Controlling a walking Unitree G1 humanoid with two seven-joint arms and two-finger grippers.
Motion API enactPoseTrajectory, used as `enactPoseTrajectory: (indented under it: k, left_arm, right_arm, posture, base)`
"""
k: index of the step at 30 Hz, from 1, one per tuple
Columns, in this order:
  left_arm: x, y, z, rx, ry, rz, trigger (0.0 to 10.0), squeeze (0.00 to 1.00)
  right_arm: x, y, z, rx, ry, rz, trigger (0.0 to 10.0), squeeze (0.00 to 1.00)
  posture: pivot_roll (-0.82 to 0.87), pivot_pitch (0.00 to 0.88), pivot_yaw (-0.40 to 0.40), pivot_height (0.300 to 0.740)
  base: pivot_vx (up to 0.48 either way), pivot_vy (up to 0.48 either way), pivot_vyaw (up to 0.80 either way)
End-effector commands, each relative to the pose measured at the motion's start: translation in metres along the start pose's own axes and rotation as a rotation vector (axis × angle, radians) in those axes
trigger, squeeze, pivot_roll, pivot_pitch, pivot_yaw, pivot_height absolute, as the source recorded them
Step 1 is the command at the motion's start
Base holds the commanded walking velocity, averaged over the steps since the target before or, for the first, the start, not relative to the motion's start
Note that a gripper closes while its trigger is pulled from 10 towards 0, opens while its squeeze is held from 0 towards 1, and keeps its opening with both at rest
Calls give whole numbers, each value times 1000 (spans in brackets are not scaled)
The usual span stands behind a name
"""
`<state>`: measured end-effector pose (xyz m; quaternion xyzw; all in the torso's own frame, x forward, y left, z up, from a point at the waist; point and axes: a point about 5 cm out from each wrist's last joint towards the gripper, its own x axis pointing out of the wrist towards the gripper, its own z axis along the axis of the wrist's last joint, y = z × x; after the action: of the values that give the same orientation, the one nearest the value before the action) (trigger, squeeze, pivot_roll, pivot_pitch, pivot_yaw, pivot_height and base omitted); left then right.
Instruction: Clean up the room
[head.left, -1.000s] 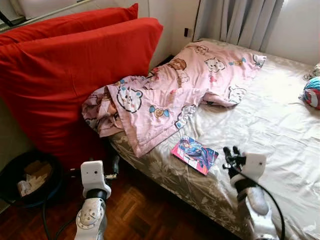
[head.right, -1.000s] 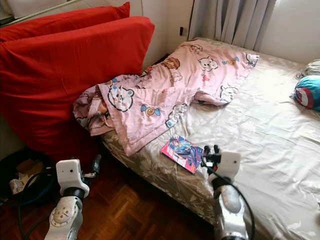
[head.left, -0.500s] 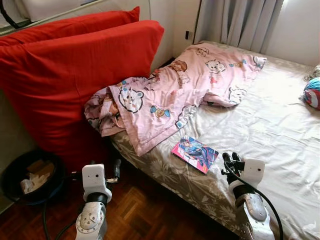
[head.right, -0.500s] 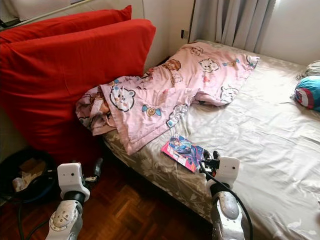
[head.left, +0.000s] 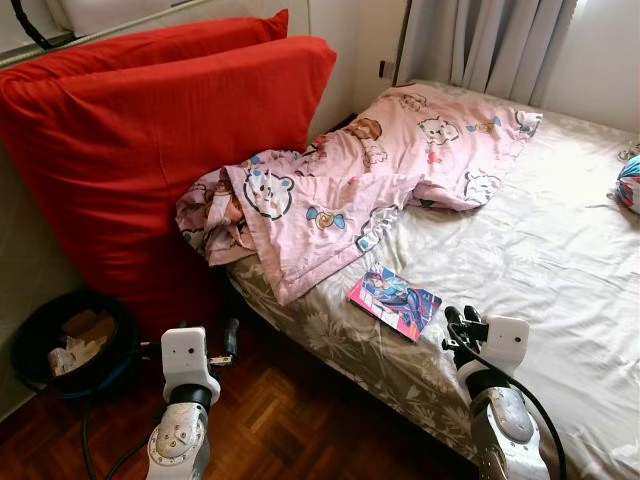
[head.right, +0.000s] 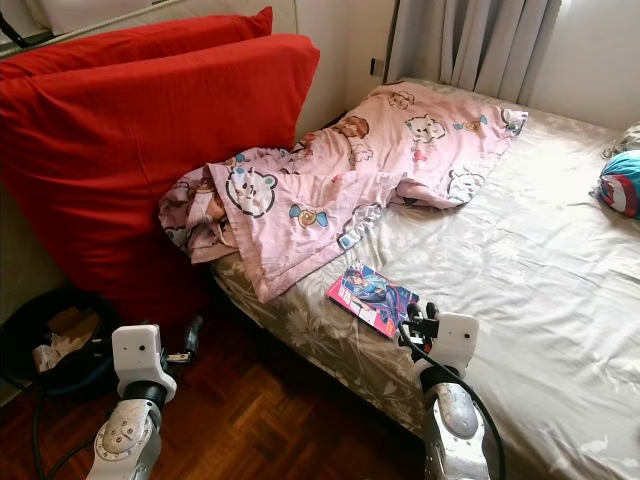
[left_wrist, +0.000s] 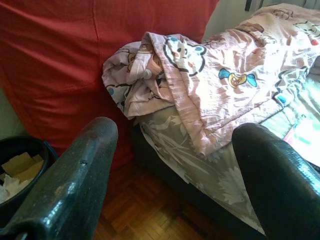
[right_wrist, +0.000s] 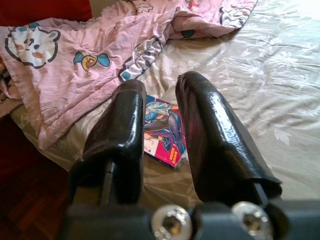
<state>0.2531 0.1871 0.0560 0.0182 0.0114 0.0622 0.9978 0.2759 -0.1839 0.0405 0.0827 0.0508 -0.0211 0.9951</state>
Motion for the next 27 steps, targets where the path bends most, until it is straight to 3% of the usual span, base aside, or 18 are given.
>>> enactPoseTrajectory:
  k: [1, 27]
  left_arm:
    - [0, 3, -5, 1, 26, 3, 10000, 0]
    - [-2, 4, -10, -31, 55, -3, 10000, 0]
  right_arm:
    - [0, 0, 1, 5, -6, -4, 10000, 0]
    - [2, -1, -1, -7, -1, 1, 10000, 0]
  posture:
    - [-89, 30, 24, 669]
    - [-102, 0, 31, 669]
  base:
    - [0, 0, 0]
    - [0, 0, 0]
